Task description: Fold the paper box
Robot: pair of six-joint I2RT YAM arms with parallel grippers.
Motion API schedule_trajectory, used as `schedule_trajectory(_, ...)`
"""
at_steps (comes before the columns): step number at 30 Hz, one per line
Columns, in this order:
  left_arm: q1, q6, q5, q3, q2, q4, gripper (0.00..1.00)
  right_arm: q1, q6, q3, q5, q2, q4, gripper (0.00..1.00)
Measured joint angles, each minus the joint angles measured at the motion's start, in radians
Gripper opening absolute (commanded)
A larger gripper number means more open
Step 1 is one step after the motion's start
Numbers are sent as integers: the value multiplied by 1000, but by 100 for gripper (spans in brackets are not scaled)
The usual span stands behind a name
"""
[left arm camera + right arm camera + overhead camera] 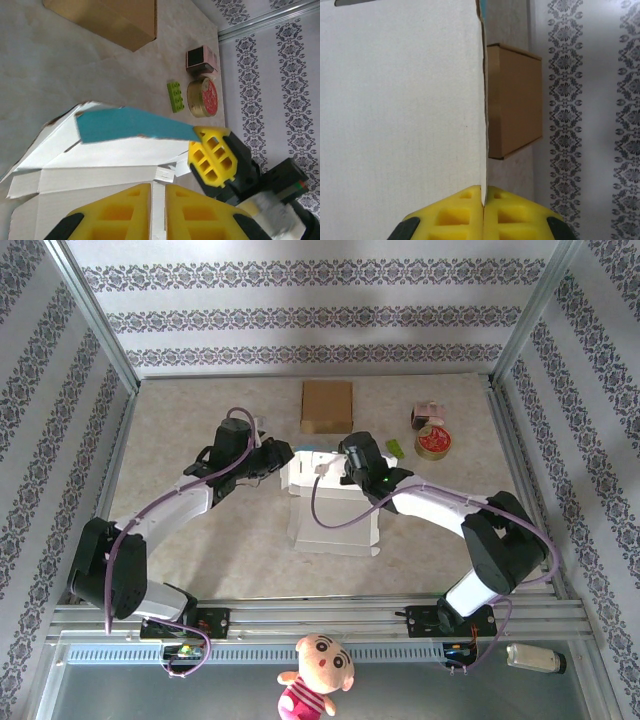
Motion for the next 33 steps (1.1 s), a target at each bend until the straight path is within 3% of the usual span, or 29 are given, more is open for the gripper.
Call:
schedule_trajectory(7, 0, 14, -53, 15, 61, 10, 13, 6, -29, -6, 9, 2, 42, 1)
schedule_trajectory(23, 0, 18, -27, 15, 160, 118, 14, 6, -31, -6, 32, 2, 52, 1)
schedule_trajectory(29, 0, 120, -181, 9, 14, 36, 15, 6, -31, -12, 33, 2, 55, 1)
schedule_trajectory(33, 1, 187, -228, 82, -5, -43, 9, 6, -31, -12, 33, 2, 58, 1)
